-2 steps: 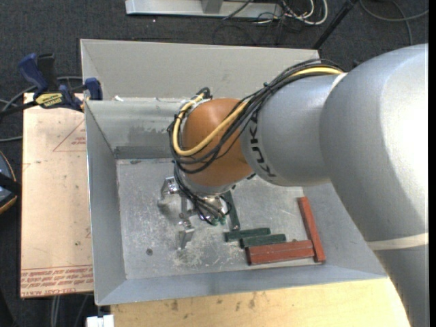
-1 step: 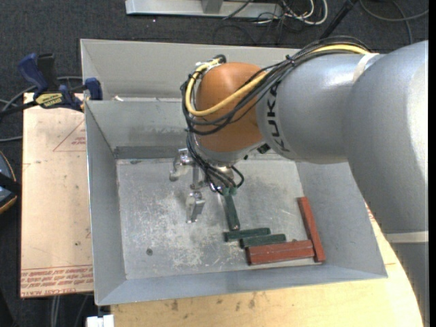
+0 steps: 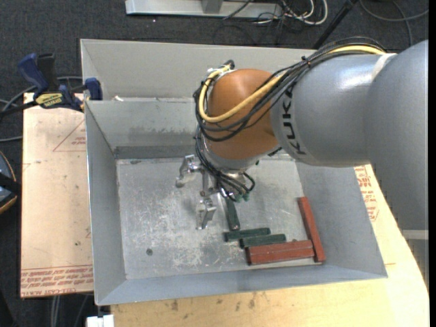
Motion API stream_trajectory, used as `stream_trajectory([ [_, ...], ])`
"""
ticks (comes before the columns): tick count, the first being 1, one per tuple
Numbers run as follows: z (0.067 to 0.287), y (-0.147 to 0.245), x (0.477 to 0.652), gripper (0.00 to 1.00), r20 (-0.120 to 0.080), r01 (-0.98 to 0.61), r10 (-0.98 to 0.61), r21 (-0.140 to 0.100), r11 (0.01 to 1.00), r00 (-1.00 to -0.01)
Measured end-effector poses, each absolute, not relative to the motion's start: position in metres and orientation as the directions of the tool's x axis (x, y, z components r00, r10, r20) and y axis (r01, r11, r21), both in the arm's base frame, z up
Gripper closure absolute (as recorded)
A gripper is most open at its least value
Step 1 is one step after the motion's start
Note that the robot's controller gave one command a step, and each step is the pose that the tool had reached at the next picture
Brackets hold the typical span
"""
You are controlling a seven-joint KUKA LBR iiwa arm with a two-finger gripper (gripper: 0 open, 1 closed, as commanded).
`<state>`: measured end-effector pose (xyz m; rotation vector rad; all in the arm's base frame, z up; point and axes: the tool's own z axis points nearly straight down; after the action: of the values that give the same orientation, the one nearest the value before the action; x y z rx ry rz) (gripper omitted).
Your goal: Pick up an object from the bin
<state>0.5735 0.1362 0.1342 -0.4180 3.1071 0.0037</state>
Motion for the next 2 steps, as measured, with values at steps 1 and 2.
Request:
stream_trajectory([
  [1, 0.122, 0.082, 0.577, 0.0, -0.001, -0.325, -0.325, 0.002, 0.946, -0.946],
  [2, 0.118, 0.059, 0.581, 0.0, -0.003, -0.341, -0.341, 0.0, 0.94, -0.94],
])
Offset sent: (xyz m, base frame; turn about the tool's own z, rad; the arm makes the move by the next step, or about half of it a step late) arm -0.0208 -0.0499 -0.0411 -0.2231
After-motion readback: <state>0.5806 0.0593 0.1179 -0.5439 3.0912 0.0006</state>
